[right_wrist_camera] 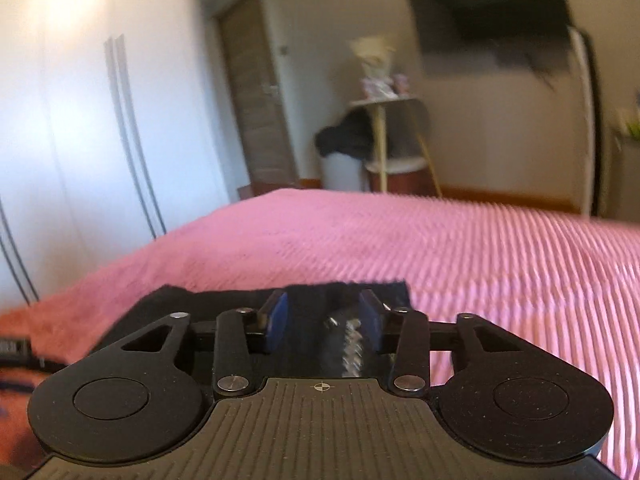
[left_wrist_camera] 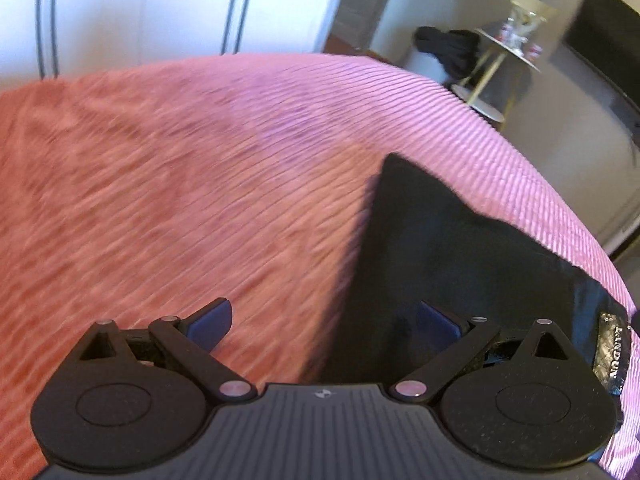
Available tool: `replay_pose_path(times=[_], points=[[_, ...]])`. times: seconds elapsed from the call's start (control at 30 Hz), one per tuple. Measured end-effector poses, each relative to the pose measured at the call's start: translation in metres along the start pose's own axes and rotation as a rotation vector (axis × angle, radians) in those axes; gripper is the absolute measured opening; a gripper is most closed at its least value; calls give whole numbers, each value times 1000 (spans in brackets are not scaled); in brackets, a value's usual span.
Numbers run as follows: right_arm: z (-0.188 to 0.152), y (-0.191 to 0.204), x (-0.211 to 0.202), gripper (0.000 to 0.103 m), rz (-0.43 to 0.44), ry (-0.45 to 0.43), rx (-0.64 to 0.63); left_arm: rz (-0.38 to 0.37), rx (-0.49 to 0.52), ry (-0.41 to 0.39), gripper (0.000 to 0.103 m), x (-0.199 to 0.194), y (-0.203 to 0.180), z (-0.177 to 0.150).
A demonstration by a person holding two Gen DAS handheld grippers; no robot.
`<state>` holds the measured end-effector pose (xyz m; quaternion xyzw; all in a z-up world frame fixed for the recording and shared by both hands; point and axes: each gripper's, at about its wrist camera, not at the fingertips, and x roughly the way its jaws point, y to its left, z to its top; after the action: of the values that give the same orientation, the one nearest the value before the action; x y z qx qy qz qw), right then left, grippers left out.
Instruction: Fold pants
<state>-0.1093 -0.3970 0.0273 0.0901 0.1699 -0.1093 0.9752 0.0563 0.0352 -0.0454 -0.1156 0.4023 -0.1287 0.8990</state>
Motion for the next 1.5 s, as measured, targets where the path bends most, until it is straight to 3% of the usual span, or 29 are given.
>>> replay_pose_path(times=[0.17, 0.27, 0.37, 0.4, 0.5, 0.6, 0.73, 0.9, 0.97, 1.03, 1.1, 1.17, 1.3, 1.5], points=[[8, 12, 36, 22, -51, 50, -73, -2, 98, -109, 99, 12, -49, 15], [3, 16, 48, 22, -93, 98, -118, -17, 155, -110, 99, 38, -79, 20], [-10, 11, 57, 11, -124, 175, -153, -10, 207, -116, 99, 67, -99, 14], [-15, 8, 59, 7, -131, 200, -161, 25, 244, -147, 99, 75, -106, 8], [-21, -4, 66, 5, -105, 233, -111, 58, 324, -193, 99, 88, -113, -6], [-29, -2, 71, 5, -104, 209, -144, 40, 353, -231, 99, 96, -109, -13], [-38, 2, 69, 5, -109, 165, -172, 18, 334, -239, 99, 100, -104, -12], [-31, -11, 46, 9, -53, 124, -58, 50, 297, -263, 99, 84, -99, -15], [-27, -8, 30, 23, -40, 121, -41, 76, 229, -261, 99, 75, -93, -11], [-26, -3, 13, 40, -22, 131, -15, 31, 142, -237, 99, 62, -84, -5], [-28, 3, -2, 40, 10, 148, 8, -9, 85, -211, 99, 54, -76, -3], [-33, 10, -13, 40, 33, 168, 11, 3, 68, -188, 99, 49, -73, -4], [-40, 17, -25, 41, 4, 211, -9, -19, 9, -142, 99, 41, -65, -7], [-40, 5, -51, 43, 102, 262, 171, -38, -2, -122, 99, 33, -66, -11]])
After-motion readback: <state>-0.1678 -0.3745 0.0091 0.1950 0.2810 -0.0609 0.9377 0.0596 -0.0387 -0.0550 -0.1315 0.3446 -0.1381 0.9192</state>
